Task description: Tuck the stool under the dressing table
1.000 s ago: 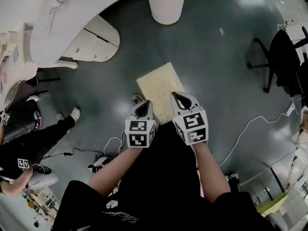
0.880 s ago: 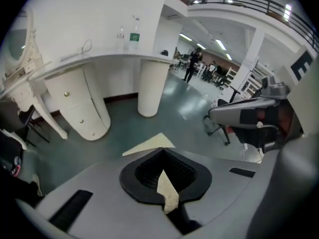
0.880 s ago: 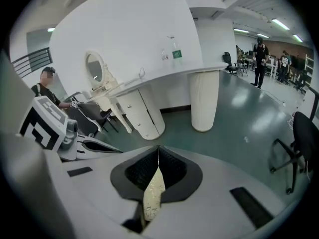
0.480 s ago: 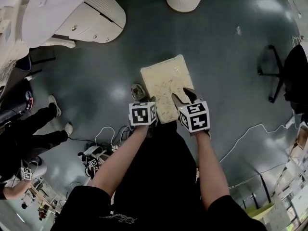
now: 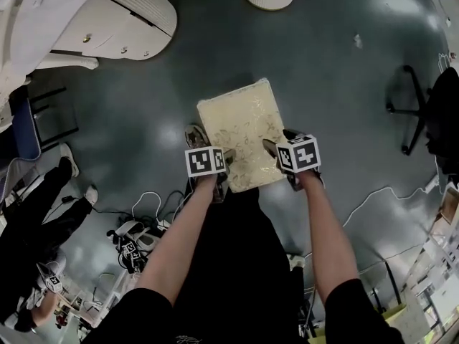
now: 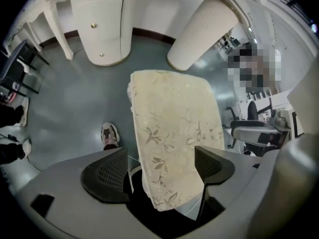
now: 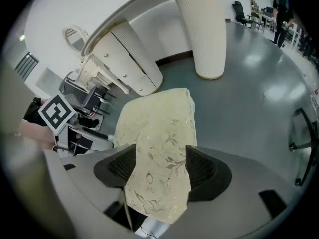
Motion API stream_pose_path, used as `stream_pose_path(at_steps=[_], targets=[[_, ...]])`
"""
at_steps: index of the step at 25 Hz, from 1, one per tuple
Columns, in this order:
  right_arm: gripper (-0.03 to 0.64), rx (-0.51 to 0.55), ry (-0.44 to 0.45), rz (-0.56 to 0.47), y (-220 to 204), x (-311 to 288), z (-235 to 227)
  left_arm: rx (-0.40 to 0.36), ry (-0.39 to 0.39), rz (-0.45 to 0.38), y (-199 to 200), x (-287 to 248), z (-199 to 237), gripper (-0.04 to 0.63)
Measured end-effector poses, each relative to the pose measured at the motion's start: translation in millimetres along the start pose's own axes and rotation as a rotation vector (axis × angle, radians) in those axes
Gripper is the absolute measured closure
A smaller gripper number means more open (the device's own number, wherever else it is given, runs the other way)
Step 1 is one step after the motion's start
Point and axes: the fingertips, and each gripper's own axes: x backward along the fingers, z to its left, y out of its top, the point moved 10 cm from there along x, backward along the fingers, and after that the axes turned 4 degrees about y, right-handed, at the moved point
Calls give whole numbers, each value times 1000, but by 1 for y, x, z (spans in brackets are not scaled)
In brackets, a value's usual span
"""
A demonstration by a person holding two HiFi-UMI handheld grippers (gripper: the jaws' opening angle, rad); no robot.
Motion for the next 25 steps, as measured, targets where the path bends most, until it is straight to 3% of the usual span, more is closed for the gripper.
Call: stream_pose_path(at_steps=[6, 13, 18, 21, 25], targets=[[308, 66, 40, 47, 2, -23, -32, 44, -44, 19, -7, -29, 11, 86], [289, -59, 156, 108, -10, -48, -60, 65, -152, 61, -6, -52, 18, 64], [282, -171, 249, 52, -19, -52, -69, 111, -307, 95, -4, -67, 18, 63], [282, -154, 225, -3, -22, -52, -64, 115, -276, 71, -2, -69, 11, 55], [284, -144, 209, 13, -22, -51, -63, 115, -248, 53, -4, -69, 8, 54]])
